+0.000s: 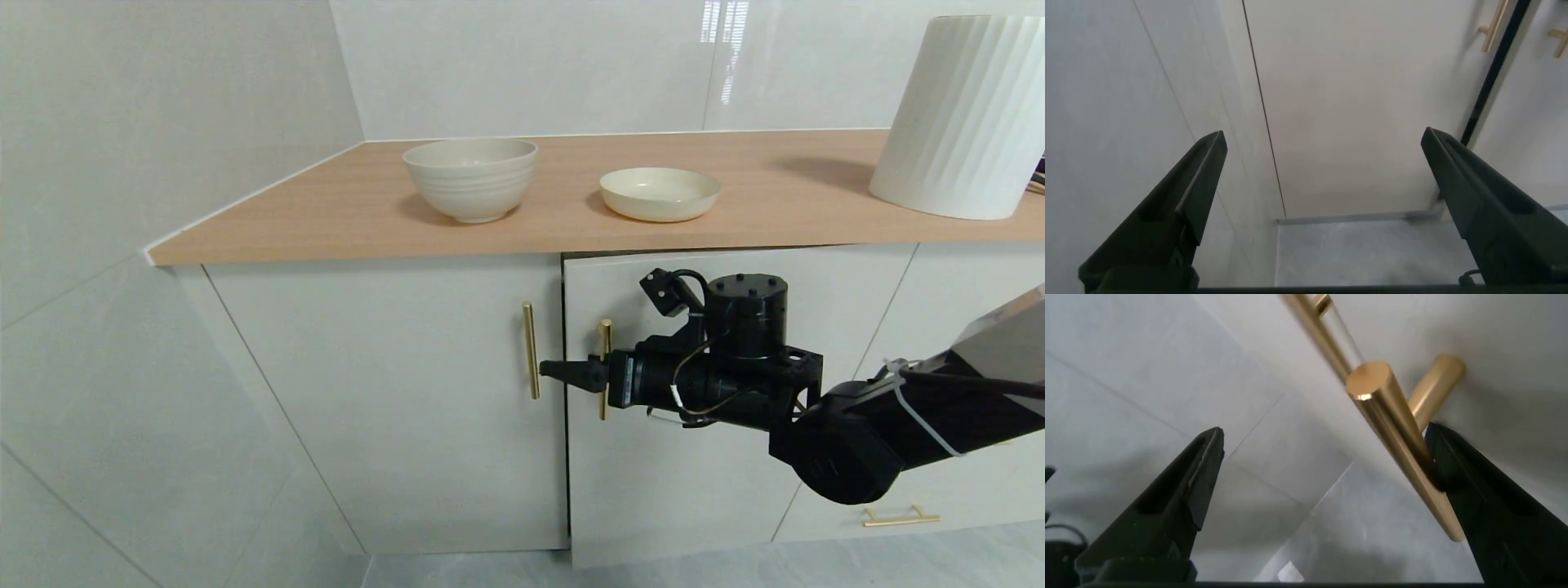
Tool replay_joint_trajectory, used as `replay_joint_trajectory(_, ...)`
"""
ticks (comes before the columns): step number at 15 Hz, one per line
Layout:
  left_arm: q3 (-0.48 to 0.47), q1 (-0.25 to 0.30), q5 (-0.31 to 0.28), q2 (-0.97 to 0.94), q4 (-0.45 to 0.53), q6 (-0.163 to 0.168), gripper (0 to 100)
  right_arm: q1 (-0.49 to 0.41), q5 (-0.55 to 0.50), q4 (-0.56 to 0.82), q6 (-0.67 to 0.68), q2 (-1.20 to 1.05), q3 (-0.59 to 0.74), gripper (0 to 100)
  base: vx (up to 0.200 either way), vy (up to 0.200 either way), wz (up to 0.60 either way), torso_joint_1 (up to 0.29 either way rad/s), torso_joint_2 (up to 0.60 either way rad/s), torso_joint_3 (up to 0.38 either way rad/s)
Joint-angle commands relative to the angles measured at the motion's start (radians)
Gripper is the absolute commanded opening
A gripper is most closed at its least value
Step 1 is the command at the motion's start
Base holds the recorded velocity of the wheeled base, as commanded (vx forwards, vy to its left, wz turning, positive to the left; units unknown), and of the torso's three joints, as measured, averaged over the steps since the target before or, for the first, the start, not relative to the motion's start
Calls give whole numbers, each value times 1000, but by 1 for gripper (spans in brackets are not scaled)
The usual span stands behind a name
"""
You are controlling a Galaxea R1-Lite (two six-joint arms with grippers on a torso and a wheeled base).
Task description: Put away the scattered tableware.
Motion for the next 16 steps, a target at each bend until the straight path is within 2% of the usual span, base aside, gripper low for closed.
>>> replay_joint_trajectory(1,0,0,-3,0,1,7,100,15,4,-12,1,-40,47,100,0,0,0,0,0,0)
replay_joint_trajectory(6,-8,0,-6,0,-4,17,100,26,13,-38,-2,-100,156,100,0,0,0,0,0,0)
replay_joint_trajectory(7,-49,0,-11,8,16,19,100,26,32,-36,-1,-125,183,100,0,0,0,0,0,0)
replay_joint_trajectory(8,-137,-2,-34,57,67,17,100,24,38,-36,-1,-142,200,100,0,0,0,0,0,0)
replay_joint_trajectory(9,-137,-2,-34,57,67,17,100,24,38,-36,-1,-142,200,100,0,0,0,0,0,0)
replay_joint_trajectory(10,-268,-2,-104,176,125,17,100,26,42,-36,-2,-171,232,100,0,0,0,0,0,0)
replay_joint_trajectory(11,-339,-2,-182,321,125,21,100,26,44,-36,-4,-188,240,100,0,0,0,0,0,0)
replay_joint_trajectory(12,-411,-2,-222,451,125,36,100,26,55,-36,-4,-200,248,100,0,0,0,0,0,0)
replay_joint_trajectory(14,-554,-14,-233,690,122,77,100,26,64,-36,-4,-231,284,100,0,0,0,0,0,0)
replay_joint_trajectory(15,-623,-61,-230,796,120,77,100,26,64,-36,-4,-243,294,100,0,0,0,0,0,0)
replay_joint_trajectory(16,-660,-132,-224,873,114,65,100,26,64,-36,-4,-254,301,100,0,0,0,0,0,0)
